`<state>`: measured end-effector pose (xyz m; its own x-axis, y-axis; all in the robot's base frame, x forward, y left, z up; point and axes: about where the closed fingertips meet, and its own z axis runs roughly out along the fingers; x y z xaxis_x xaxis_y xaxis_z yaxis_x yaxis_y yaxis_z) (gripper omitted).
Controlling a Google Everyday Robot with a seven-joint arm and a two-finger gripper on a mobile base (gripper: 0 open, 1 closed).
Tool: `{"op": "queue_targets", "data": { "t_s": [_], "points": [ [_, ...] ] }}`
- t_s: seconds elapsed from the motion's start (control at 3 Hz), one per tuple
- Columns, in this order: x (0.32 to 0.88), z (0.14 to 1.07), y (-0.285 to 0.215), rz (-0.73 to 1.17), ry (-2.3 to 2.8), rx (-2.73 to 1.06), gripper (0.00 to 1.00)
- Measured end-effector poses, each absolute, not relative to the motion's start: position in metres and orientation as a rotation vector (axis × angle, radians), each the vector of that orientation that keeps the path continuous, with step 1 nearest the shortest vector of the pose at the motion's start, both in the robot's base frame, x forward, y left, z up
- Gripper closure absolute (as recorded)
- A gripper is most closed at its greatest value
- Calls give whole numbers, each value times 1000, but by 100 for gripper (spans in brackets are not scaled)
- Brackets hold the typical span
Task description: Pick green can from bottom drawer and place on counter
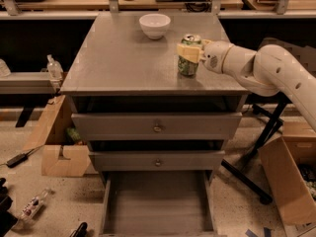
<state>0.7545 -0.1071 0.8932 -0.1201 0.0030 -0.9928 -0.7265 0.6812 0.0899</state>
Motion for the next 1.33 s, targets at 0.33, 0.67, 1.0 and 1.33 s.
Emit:
{"op": "queue_targets", "data": {
  "t_s": [0.33, 0.67, 1.0, 1.33],
  "points": [
    [755, 893, -104, 696, 1583, -612, 58],
    [755, 893, -101, 699, 1582, -615, 35],
    [755, 893, -98, 703, 1581, -618, 11],
    [755, 893, -96, 706, 1581, -621, 0]
  ]
}}
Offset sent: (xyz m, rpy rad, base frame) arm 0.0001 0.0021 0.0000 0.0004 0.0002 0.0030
